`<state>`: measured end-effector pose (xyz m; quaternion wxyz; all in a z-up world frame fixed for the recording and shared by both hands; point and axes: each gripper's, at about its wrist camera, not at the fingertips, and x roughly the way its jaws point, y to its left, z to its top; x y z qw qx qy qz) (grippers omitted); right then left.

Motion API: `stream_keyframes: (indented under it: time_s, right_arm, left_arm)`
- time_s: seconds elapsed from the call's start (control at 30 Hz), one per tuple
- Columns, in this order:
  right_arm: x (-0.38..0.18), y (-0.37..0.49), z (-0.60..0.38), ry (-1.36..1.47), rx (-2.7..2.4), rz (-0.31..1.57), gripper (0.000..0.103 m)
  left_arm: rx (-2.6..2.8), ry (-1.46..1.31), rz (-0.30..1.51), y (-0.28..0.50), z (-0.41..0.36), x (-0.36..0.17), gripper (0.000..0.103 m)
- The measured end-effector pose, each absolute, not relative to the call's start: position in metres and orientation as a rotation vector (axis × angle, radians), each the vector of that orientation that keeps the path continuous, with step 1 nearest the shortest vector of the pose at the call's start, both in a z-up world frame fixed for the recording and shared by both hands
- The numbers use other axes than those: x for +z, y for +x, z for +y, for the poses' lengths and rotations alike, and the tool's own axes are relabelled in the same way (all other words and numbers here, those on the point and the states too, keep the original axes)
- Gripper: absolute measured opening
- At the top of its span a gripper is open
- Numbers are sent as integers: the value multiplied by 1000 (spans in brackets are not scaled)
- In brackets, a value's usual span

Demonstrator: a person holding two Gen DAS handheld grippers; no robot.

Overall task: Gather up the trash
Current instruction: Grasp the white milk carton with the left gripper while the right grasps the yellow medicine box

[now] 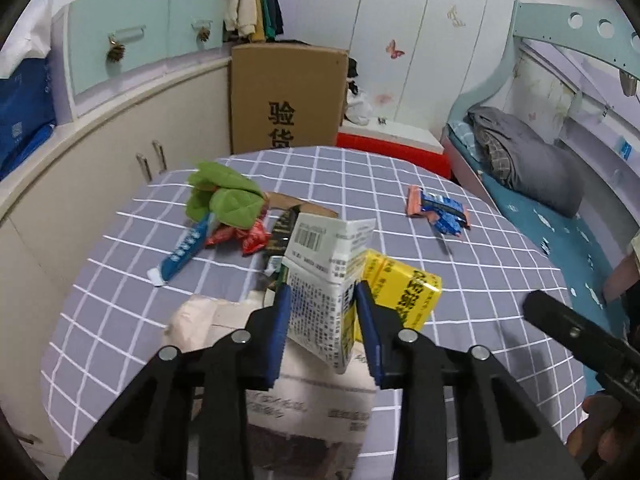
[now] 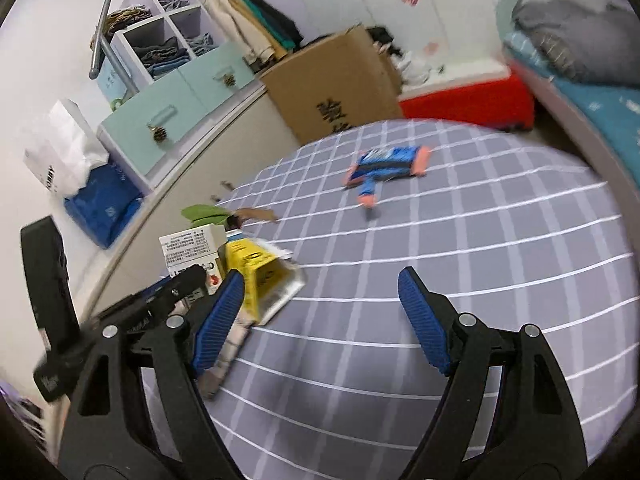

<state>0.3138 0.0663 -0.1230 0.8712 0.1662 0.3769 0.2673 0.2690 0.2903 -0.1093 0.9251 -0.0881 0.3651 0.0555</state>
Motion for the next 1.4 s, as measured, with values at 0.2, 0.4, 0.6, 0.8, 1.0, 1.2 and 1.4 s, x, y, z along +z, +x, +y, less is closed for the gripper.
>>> stream_keyframes:
  time_s: [0.2, 0.4, 0.6, 0.8, 1.0, 1.2, 1.4]
  right_arm:
    - [-134, 323, 97, 381, 610, 843, 78]
    - [-141, 332, 118, 439, 654, 884, 72]
    - [-153, 344, 138, 492, 714, 954, 43]
    - [-149, 339, 138, 499, 793, 930, 4]
    - [-114, 313, 107, 451, 805, 787, 3]
    - [-100, 300, 62, 480, 777, 728, 3]
    - [-100, 287, 17, 525, 742, 694, 3]
  left_arm:
    - [135, -214, 702, 252, 304, -106, 29]
    - [166, -218, 652, 236, 308, -94, 29]
    - [173, -225, 636, 229, 311, -89, 29]
    - [173, -221, 619, 221, 306, -80, 29]
    - [117, -253, 588, 211, 295, -61, 29]
    - [52, -254, 597, 213, 265, -53, 29]
    - [-15, -225, 623, 215, 219, -52, 29]
